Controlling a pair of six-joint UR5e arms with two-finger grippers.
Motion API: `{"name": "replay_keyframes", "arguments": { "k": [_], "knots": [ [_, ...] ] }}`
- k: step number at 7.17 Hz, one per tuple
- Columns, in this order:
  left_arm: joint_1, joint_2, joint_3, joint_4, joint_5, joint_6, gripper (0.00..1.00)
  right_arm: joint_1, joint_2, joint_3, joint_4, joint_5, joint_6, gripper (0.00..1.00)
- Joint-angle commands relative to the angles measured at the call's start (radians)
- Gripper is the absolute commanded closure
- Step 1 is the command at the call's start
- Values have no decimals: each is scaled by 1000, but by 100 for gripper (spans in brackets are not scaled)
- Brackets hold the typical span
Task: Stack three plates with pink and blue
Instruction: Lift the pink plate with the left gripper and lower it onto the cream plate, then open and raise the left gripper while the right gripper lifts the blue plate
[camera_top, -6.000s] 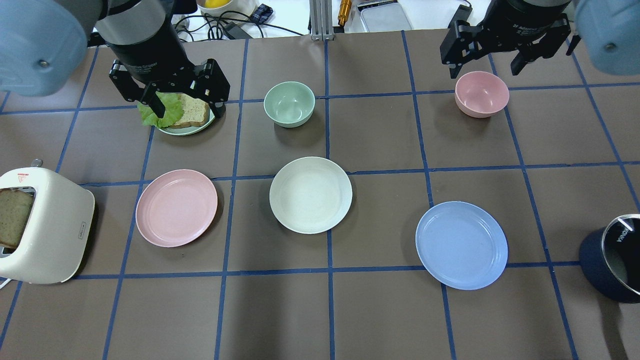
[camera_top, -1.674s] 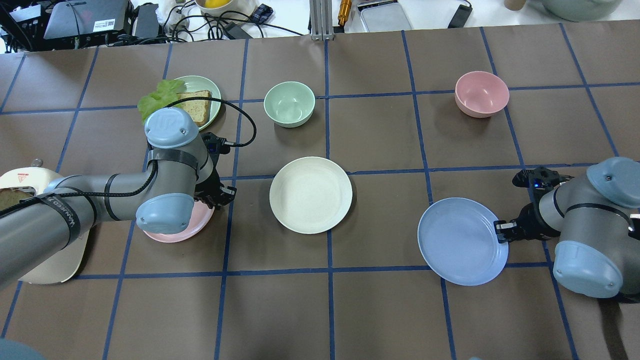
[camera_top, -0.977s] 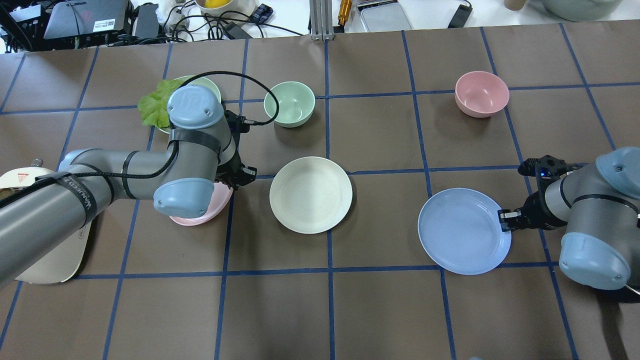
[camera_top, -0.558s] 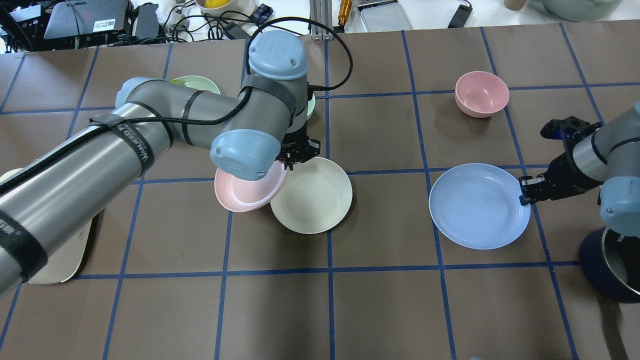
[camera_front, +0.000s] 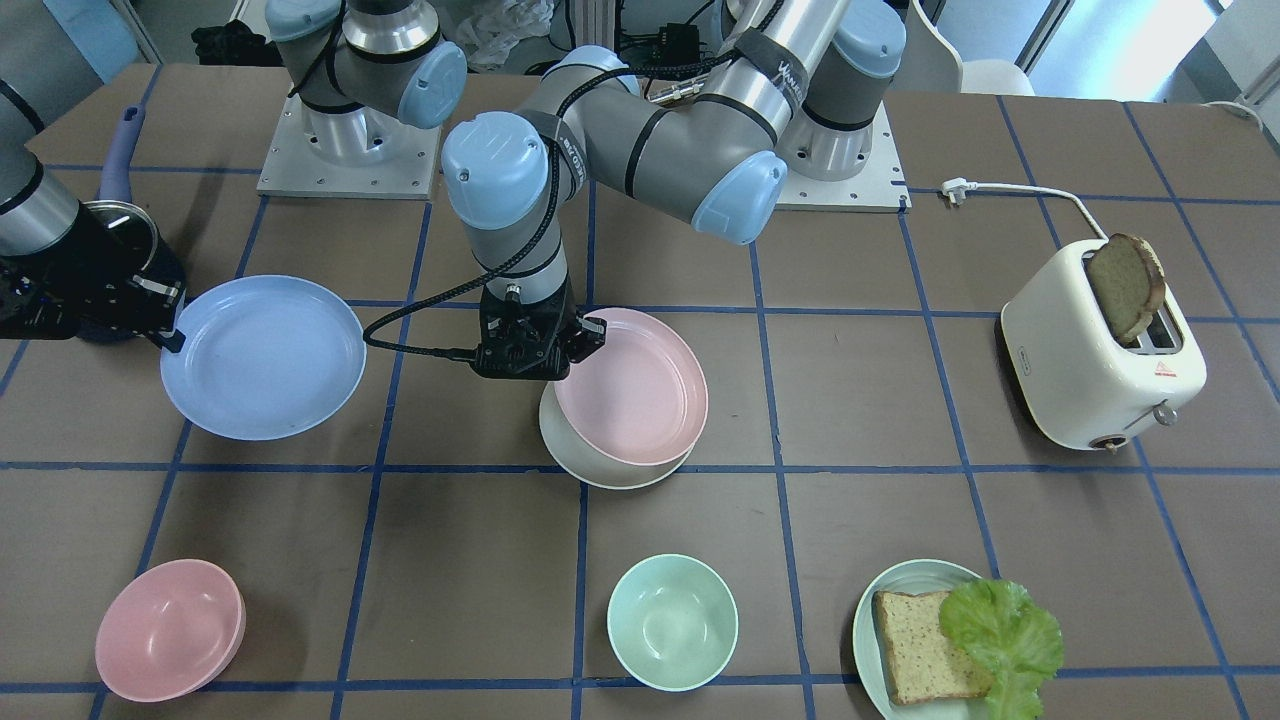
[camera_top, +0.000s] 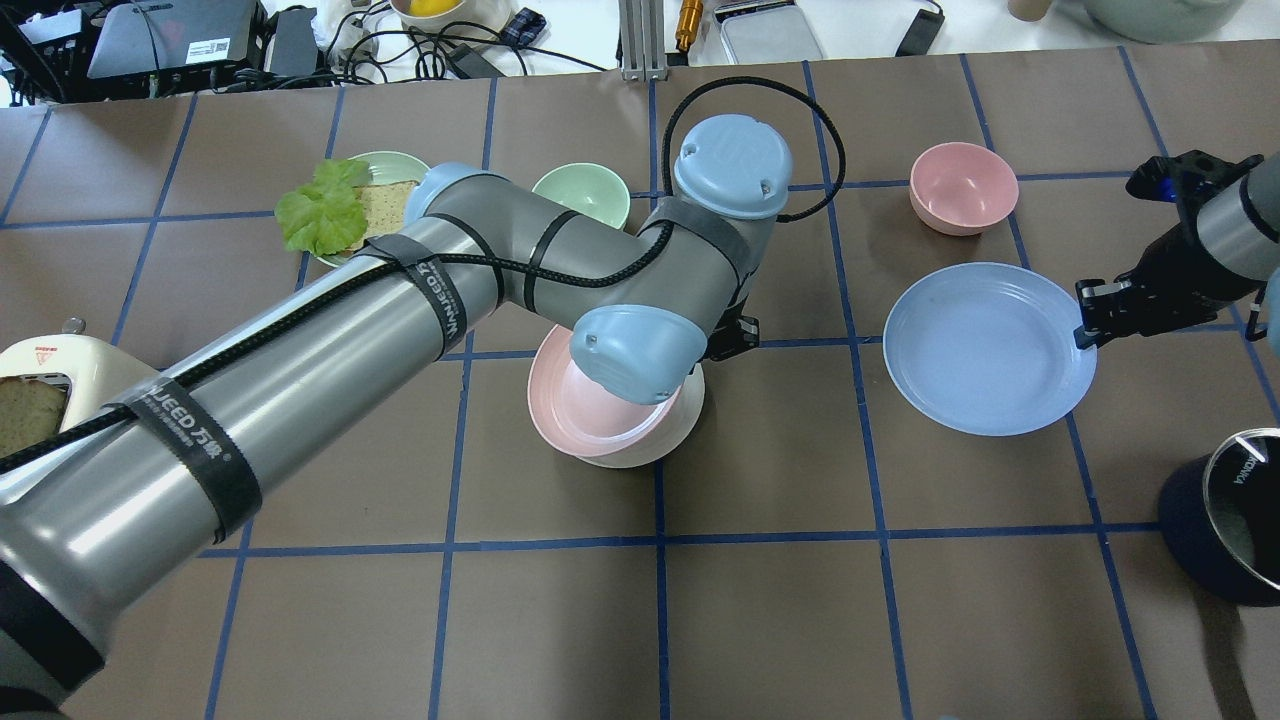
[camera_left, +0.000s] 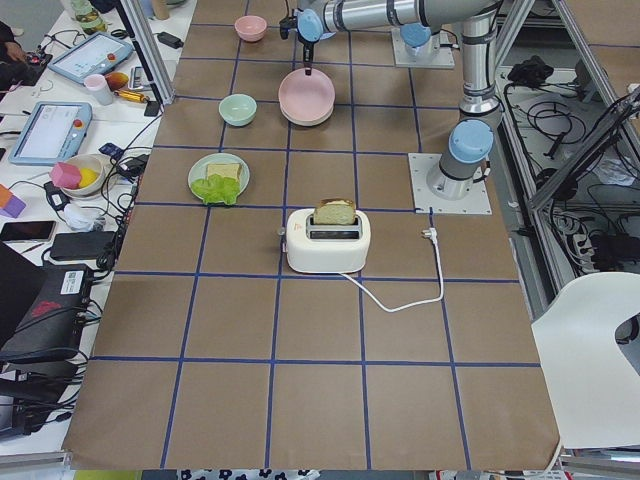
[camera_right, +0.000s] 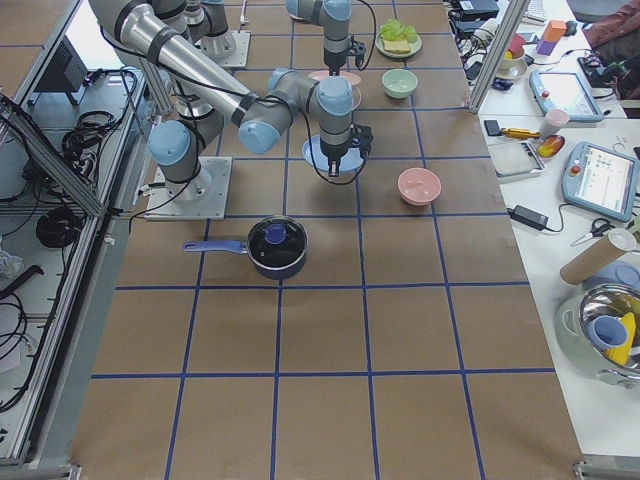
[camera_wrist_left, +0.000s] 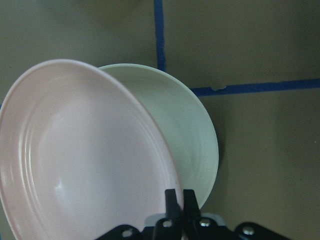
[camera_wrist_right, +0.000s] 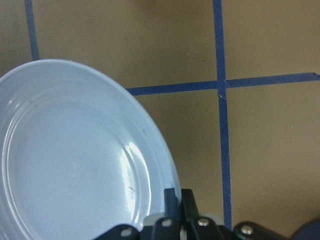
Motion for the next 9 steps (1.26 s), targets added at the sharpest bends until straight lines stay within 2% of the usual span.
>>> {"name": "replay_keyframes", "arguments": {
  "k": [1, 2, 6, 8, 9],
  "knots": [
    [-4, -32, -2, 6, -1, -1, 76, 0, 34, -48, 12, -7, 4, 100],
    [-4, -39, 5, 15, -1, -1, 1, 0, 36, -55, 15, -4, 10, 100],
    [64, 79, 28, -12, -7, 20, 0, 26, 51, -77, 18, -15, 126, 100],
    [139, 192, 28, -145, -15, 228, 0, 180, 54, -74, 6, -16, 343, 100],
    [184, 257, 28, -177, -51, 256, 0, 263, 65, -72, 1, -16, 452, 100]
  ]
}}
